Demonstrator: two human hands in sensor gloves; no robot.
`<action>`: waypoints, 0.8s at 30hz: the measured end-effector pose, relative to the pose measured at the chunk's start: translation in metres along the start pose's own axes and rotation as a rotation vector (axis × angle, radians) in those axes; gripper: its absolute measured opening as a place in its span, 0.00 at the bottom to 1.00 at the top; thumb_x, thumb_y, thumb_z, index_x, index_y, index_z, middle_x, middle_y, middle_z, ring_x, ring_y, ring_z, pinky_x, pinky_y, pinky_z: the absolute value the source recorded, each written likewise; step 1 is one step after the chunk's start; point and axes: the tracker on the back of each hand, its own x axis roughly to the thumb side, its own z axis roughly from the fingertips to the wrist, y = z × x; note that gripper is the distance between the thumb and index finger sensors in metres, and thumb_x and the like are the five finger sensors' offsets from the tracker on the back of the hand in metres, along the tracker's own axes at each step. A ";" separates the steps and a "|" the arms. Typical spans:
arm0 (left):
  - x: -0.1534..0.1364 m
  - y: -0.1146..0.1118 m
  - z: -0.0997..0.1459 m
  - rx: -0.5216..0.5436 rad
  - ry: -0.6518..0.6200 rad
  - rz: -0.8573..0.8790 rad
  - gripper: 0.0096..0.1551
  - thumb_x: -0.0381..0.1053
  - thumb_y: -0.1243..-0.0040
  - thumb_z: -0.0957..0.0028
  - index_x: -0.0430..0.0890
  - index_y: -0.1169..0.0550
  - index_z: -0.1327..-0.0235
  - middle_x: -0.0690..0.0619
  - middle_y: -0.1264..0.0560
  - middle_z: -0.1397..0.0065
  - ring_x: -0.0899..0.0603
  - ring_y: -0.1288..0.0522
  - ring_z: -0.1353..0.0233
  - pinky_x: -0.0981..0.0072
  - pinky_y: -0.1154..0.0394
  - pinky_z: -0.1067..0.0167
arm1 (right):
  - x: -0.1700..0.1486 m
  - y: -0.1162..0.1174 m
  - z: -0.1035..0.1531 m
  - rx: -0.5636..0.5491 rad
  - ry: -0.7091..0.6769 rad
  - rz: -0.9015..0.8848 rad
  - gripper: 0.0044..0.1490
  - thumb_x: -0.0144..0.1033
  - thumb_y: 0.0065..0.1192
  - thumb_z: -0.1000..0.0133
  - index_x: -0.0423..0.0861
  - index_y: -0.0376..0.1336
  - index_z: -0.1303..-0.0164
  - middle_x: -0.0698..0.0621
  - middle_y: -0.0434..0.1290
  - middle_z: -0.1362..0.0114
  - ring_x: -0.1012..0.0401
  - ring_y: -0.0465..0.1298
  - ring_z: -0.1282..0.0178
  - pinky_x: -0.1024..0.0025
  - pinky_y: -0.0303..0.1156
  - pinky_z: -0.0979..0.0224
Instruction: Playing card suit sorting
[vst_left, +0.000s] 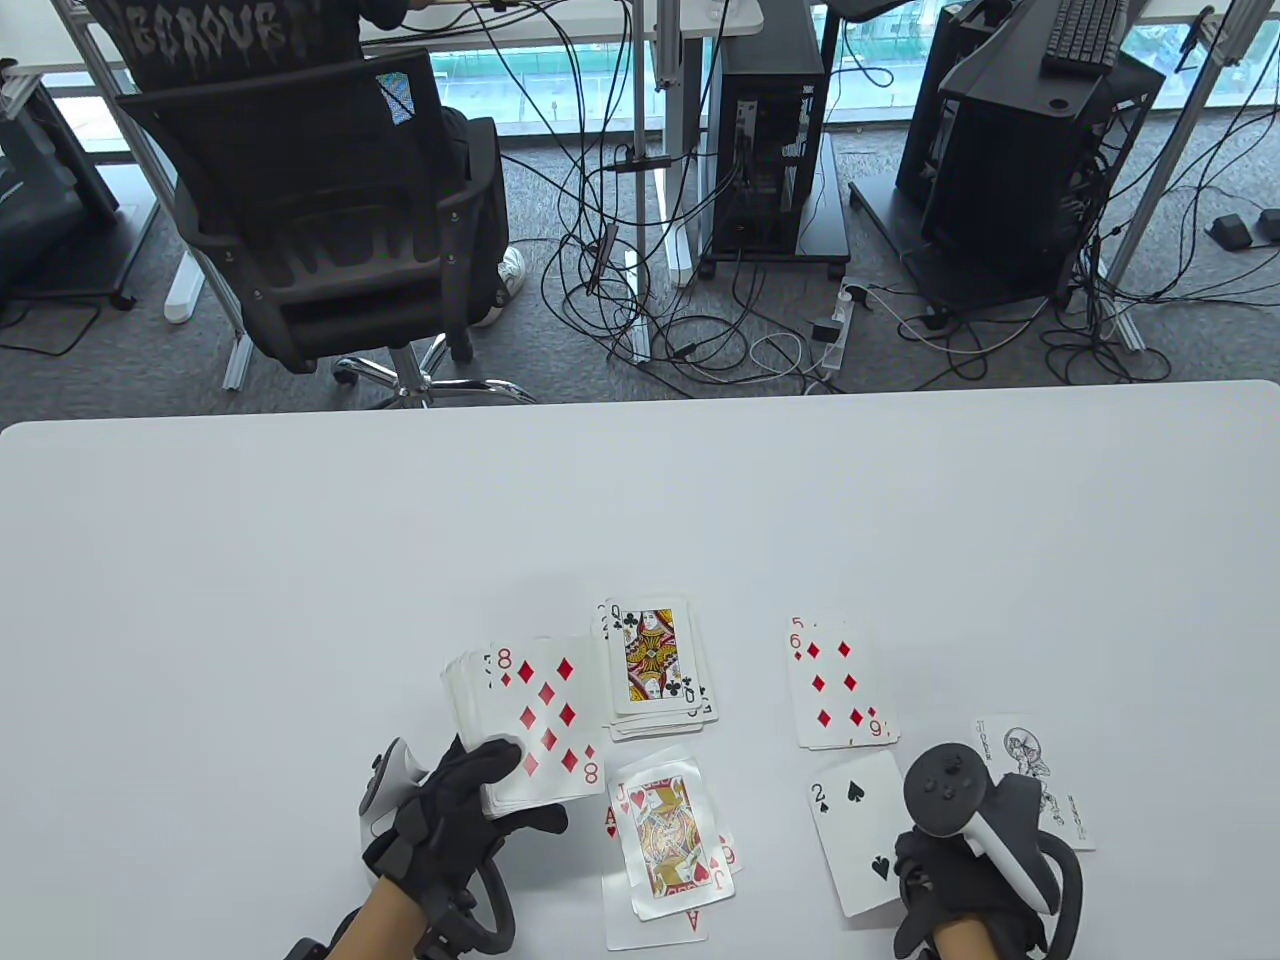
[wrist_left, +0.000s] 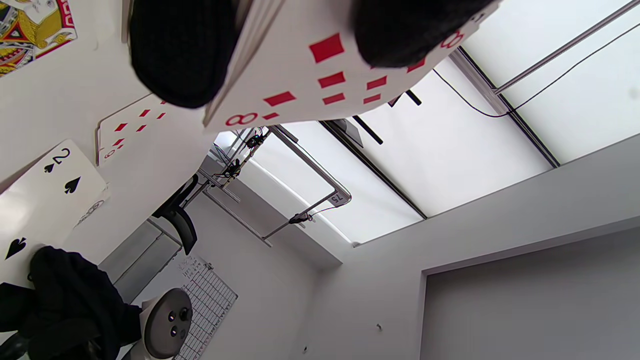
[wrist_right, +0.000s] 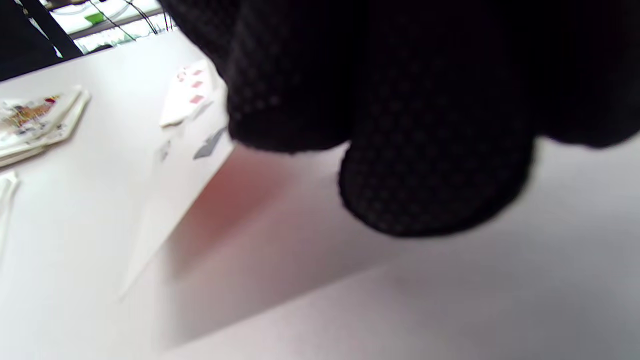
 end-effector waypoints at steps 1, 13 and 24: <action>0.000 0.000 0.000 0.001 0.001 0.000 0.30 0.56 0.46 0.35 0.61 0.44 0.24 0.57 0.39 0.19 0.41 0.31 0.22 0.54 0.21 0.42 | 0.002 0.005 -0.003 0.036 0.012 0.037 0.25 0.29 0.57 0.43 0.19 0.68 0.58 0.46 0.81 0.73 0.52 0.84 0.74 0.52 0.81 0.65; -0.001 0.000 0.000 0.007 0.020 -0.006 0.30 0.56 0.46 0.35 0.61 0.44 0.24 0.57 0.39 0.19 0.41 0.31 0.22 0.54 0.21 0.42 | 0.024 0.038 -0.012 0.092 0.091 0.411 0.29 0.32 0.52 0.42 0.18 0.68 0.57 0.46 0.81 0.72 0.52 0.84 0.74 0.52 0.80 0.64; -0.001 0.000 0.000 0.005 0.016 -0.006 0.30 0.56 0.45 0.35 0.61 0.44 0.24 0.57 0.39 0.19 0.41 0.31 0.22 0.54 0.21 0.42 | 0.036 0.031 -0.009 0.096 0.132 0.495 0.32 0.36 0.54 0.41 0.18 0.66 0.50 0.43 0.80 0.66 0.47 0.83 0.67 0.47 0.79 0.59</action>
